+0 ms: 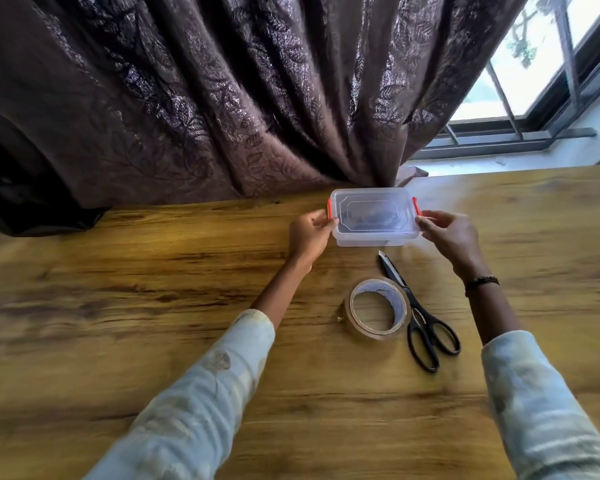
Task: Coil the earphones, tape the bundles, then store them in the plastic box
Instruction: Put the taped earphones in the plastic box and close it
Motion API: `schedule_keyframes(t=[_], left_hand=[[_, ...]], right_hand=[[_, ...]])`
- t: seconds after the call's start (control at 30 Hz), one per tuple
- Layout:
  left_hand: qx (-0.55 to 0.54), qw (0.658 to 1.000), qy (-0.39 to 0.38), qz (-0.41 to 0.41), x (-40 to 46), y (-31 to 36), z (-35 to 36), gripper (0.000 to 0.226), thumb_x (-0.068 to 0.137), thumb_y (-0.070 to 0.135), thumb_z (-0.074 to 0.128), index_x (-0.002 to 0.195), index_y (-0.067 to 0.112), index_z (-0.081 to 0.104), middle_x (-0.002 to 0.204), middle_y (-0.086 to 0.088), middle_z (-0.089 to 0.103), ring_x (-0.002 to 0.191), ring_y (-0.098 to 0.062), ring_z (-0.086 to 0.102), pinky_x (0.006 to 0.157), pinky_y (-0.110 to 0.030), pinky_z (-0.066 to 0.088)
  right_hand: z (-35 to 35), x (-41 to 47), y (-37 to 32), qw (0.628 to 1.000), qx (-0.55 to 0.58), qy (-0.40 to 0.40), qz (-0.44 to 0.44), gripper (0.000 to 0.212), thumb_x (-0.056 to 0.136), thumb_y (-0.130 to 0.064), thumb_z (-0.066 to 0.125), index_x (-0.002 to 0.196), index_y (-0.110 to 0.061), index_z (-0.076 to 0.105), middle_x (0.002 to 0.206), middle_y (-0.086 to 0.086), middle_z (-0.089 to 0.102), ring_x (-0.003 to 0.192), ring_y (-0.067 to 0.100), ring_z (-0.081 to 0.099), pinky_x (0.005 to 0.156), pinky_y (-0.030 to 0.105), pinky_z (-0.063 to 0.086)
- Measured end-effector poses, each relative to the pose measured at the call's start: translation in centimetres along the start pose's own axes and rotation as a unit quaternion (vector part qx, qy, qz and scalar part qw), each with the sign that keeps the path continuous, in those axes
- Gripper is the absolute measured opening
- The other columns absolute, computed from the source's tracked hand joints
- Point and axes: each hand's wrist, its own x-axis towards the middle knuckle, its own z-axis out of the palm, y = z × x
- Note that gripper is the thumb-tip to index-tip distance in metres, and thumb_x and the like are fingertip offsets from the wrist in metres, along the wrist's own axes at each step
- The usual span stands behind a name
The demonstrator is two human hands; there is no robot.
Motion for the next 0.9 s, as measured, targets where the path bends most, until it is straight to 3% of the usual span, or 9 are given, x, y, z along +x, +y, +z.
schedule_keyframes(t=[0.1, 0.17, 0.23, 0.37, 0.43, 0.53, 0.63, 0.73, 0.9], left_hand=[[0.012, 0.999, 0.036, 0.033, -2.4, 0.2, -0.7, 0.054, 0.089, 0.029, 0.065, 0.135, 0.005, 0.049, 0.135, -0.009, 0.055, 0.119, -0.018, 0.056, 0.088, -0.016, 0.047], [0.037, 0.996, 0.014, 0.081, -5.3, -0.6, -1.4, 0.054, 0.087, 0.035, 0.065, 0.133, 0.012, 0.051, 0.137, -0.005, 0.053, 0.120, -0.012, 0.051, 0.085, -0.009, 0.044], [0.090, 0.985, -0.039, 0.140, -8.7, -1.8, -1.8, 0.051, 0.084, 0.042, 0.067, 0.129, 0.021, 0.055, 0.141, 0.002, 0.047, 0.126, -0.007, 0.042, 0.097, -0.019, 0.042], [0.280, 0.906, -0.099, 0.301, -13.9, -3.9, -1.3, 0.053, 0.078, 0.046, 0.070, 0.126, 0.026, 0.058, 0.151, 0.005, 0.034, 0.138, -0.011, 0.025, 0.112, -0.026, 0.017], [0.333, 0.865, -0.117, 0.357, -14.9, -4.6, -0.7, 0.056, 0.076, 0.046, 0.071, 0.126, 0.025, 0.058, 0.151, 0.003, 0.036, 0.141, -0.017, 0.026, 0.114, -0.032, 0.017], [0.380, 0.831, -0.124, 0.387, -14.9, -5.0, 0.2, 0.050, 0.075, 0.041, 0.074, 0.120, 0.022, 0.062, 0.141, 0.000, 0.051, 0.138, -0.020, 0.034, 0.116, -0.039, 0.020], [0.390, 0.813, -0.116, 0.416, -15.0, -4.7, 0.8, 0.031, 0.072, 0.026, 0.079, 0.100, 0.016, 0.071, 0.110, -0.002, 0.071, 0.123, -0.022, 0.053, 0.115, -0.041, 0.021], [0.383, 0.817, -0.112, 0.417, -15.5, -4.8, 0.8, 0.026, 0.066, 0.018, 0.084, 0.089, 0.012, 0.074, 0.089, -0.003, 0.075, 0.101, -0.020, 0.066, 0.110, -0.039, 0.024], [0.361, 0.827, -0.118, 0.414, -17.4, -5.7, -0.9, 0.026, 0.065, 0.014, 0.085, 0.088, 0.013, 0.074, 0.086, -0.002, 0.075, 0.090, -0.017, 0.067, 0.109, -0.038, 0.027]], right_hand=[[-0.7, -2.4, -0.2, 0.997, -0.070, 0.033, -0.021, 0.044, 0.094, -0.027, 0.061, 0.130, -0.003, 0.056, 0.128, 0.016, 0.062, 0.115, 0.023, 0.059, 0.098, 0.033, 0.047], [-1.1, -5.0, 0.6, 0.995, -0.092, 0.035, -0.025, 0.039, 0.093, -0.024, 0.063, 0.127, -0.005, 0.060, 0.124, 0.013, 0.065, 0.107, 0.016, 0.060, 0.092, 0.027, 0.045], [-0.9, -7.6, 2.1, 0.993, -0.115, 0.003, -0.019, 0.036, 0.090, -0.021, 0.066, 0.123, -0.006, 0.063, 0.119, 0.009, 0.068, 0.102, 0.015, 0.061, 0.090, 0.025, 0.046], [0.3, -11.8, 5.2, 0.984, -0.172, -0.041, -0.011, 0.042, 0.083, -0.020, 0.074, 0.122, -0.007, 0.064, 0.113, 0.009, 0.067, 0.105, 0.022, 0.062, 0.090, 0.030, 0.048], [0.9, -13.0, 6.1, 0.975, -0.218, -0.028, -0.034, 0.043, 0.081, -0.020, 0.076, 0.120, -0.007, 0.064, 0.112, 0.013, 0.065, 0.107, 0.030, 0.058, 0.092, 0.037, 0.047], [1.7, -13.8, 6.4, 0.964, -0.260, 0.008, -0.048, 0.043, 0.079, -0.019, 0.077, 0.117, -0.006, 0.065, 0.105, 0.019, 0.063, 0.103, 0.037, 0.056, 0.087, 0.038, 0.046], [2.1, -14.3, 5.9, 0.960, -0.271, 0.043, -0.046, 0.038, 0.078, -0.024, 0.077, 0.112, -0.008, 0.067, 0.100, 0.017, 0.063, 0.098, 0.035, 0.057, 0.083, 0.038, 0.048], [2.2, -14.5, 5.4, 0.953, -0.299, 0.040, -0.011, 0.038, 0.079, -0.034, 0.074, 0.108, -0.011, 0.067, 0.099, 0.014, 0.061, 0.097, 0.031, 0.056, 0.079, 0.035, 0.047], [2.4, -15.8, 5.3, 0.945, -0.323, 0.042, 0.024, 0.044, 0.078, -0.041, 0.073, 0.106, -0.008, 0.064, 0.102, 0.013, 0.061, 0.097, 0.030, 0.057, 0.081, 0.034, 0.045]])
